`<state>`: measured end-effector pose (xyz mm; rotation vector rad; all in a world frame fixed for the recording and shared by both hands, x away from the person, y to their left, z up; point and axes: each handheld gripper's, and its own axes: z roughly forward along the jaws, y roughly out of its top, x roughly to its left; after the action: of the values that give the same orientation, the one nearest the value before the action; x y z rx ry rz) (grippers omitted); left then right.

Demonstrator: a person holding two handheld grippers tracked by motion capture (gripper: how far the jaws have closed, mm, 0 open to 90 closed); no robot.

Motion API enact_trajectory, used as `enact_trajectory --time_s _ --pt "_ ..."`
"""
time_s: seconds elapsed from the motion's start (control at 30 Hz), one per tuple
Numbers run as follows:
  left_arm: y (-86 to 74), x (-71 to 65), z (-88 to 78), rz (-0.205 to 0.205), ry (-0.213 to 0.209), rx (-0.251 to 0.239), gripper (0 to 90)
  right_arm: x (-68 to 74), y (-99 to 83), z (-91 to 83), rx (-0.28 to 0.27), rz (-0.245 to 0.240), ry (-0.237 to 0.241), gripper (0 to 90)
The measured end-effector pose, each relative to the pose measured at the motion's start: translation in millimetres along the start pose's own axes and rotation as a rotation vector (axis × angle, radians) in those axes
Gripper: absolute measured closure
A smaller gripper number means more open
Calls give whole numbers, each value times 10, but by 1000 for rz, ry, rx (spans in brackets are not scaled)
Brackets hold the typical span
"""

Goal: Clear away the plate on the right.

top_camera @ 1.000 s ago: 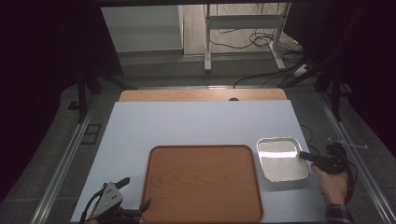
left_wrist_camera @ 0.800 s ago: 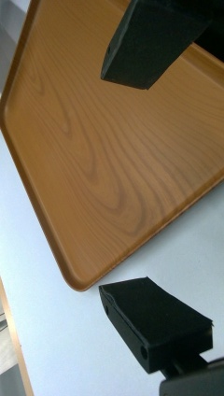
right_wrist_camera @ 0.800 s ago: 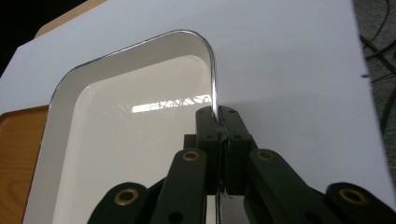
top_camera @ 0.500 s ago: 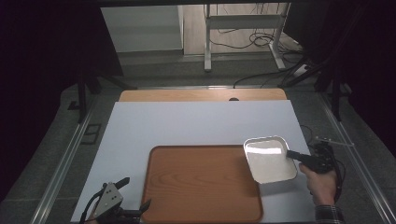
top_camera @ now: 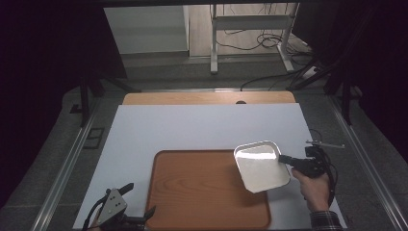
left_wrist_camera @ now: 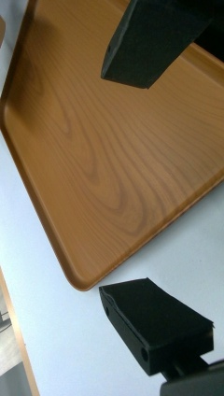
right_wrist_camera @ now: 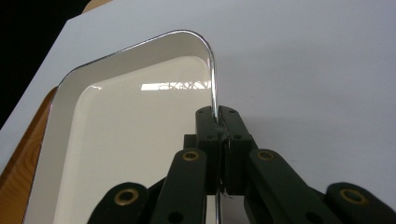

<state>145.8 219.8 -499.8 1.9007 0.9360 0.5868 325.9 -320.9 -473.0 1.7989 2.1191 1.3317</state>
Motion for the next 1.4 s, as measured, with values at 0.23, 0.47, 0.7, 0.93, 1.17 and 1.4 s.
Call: enact_trajectory --time_s 0.23,0.47,0.7,0.93,1.17,1.4 --pt "0 -1 0 2 0 -1 12 191 -12 181 33 -22 16 881" --pt "0 -5 1 8 -1 0 12 383 -28 380 62 -39 33 882" --pt "1 -11 3 15 0 1 12 596 -59 610 97 -52 49 882" --pt "1 -20 2 24 1 2 12 794 -109 854 136 -75 57 882" --pt "0 -26 2 28 0 2 12 914 -171 1045 157 -93 35 882" --pt "-1 -26 -2 29 2 0 12 939 -217 1172 171 -99 -3 882"
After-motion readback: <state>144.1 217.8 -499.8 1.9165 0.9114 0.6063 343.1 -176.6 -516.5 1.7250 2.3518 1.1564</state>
